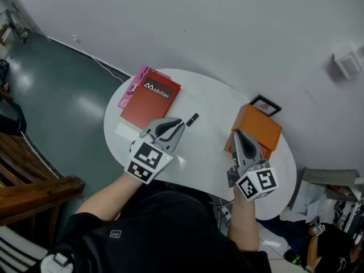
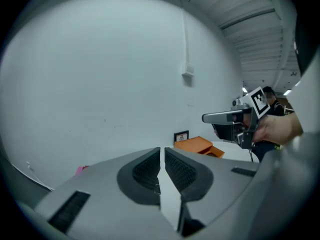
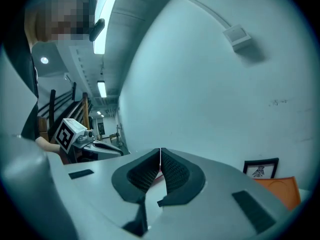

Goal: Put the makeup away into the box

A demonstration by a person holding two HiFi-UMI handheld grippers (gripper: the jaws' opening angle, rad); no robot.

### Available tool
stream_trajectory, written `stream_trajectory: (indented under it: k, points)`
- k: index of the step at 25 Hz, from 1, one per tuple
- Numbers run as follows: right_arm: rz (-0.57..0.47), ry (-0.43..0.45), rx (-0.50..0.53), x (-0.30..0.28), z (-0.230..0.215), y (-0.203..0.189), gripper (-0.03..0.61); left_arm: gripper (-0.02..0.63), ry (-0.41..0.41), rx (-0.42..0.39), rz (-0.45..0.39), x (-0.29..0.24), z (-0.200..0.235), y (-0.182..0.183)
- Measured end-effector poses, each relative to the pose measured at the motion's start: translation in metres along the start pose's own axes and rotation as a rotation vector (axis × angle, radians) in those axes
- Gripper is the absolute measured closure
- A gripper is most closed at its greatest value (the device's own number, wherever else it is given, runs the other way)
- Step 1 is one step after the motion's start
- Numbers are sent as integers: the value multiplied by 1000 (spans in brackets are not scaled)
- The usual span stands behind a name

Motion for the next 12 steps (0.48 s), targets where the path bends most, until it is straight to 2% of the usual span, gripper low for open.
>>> stream_trajectory:
  k: [3, 4, 6, 9, 12]
  points:
    - [30, -29, -17, -1, 4, -8, 540, 591, -29, 35, 24, -16, 9, -13]
    - [35, -33, -25, -1, 3, -10, 540, 573, -30, 46, 34, -23, 11, -18]
    - [43, -41, -34, 3, -2, -14, 540, 496, -28, 68, 62, -39, 16, -29]
    - [54, -64, -51, 11, -11, -21, 540, 462, -37, 103, 125, -68, 20, -51]
    - [77, -79, -80, 17, -17, -34, 540, 445, -54, 90, 206, -97, 22, -79]
Point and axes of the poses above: the fingertips, and each gripper's own axes: x backward along the fingers, z to its left, y out of its top, the point moved 8 cm from there along x, backward along the fingers, and after that the axes turned 5 degrees about -z, right-handed, at the moved point
